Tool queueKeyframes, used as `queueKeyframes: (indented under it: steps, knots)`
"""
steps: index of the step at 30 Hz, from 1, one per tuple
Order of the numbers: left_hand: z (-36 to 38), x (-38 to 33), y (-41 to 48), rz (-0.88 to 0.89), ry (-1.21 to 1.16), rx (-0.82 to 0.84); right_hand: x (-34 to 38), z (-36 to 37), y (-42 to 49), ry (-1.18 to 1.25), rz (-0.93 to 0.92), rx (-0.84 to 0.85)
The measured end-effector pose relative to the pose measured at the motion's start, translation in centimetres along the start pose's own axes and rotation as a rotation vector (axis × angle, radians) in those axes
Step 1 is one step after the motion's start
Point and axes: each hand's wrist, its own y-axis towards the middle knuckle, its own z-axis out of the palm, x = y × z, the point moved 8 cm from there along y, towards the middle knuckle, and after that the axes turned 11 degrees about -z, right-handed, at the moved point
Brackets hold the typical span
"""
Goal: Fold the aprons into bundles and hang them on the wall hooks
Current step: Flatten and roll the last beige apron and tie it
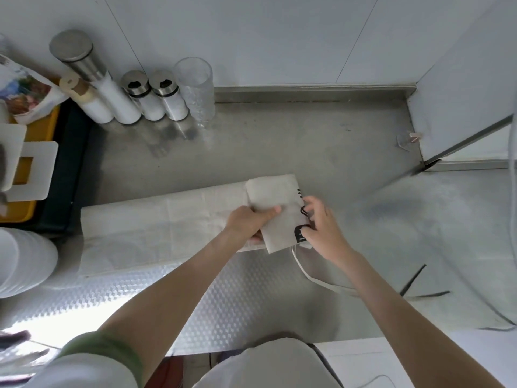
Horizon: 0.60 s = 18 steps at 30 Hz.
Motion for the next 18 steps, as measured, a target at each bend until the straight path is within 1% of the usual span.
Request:
queueKeyframes:
  steps: [1,2,4,7,11,13,15,18]
  knots:
    - [0.8,0.6,-0.1,-0.034,-0.059,0.078,-0.4,0.0,-0.7,-0.007,0.021,0.032]
    - [1.2,0.7,-0.2,-0.022,-0.086,0.117,-0.8,0.0,-1.3,-0.025,0.040,0.063]
    - [1.8,0.0,-0.5,0.058,-0.084,0.164,-1.1,0.1,-2.0,-0.066,0.041,0.082]
    - [3.1,-1.7,-2.0,0.113,-0.160,0.332,-1.4,-0.2,-2.5,-0.038,0.060,0.036]
    - [3.8,-3.5,-3.8,0.097,-0.287,0.509,-1.1,-0.1,-2.6,0.098,0.121,-0.019]
    - [3.8,-4.0,-4.2,0.094,-0.317,0.563,-0.7,0.0,-2.6,0.133,0.158,-0.031]
    - [3.8,-4.2,-4.6,0.082,-0.357,0.591,-0.6,-0.1,-2.5,0.114,0.187,-0.079]
    - [3.4,-4.1,-4.6,0.074,-0.384,0.582,-0.5,-0.4,-2.3,0.049,0.228,-0.185]
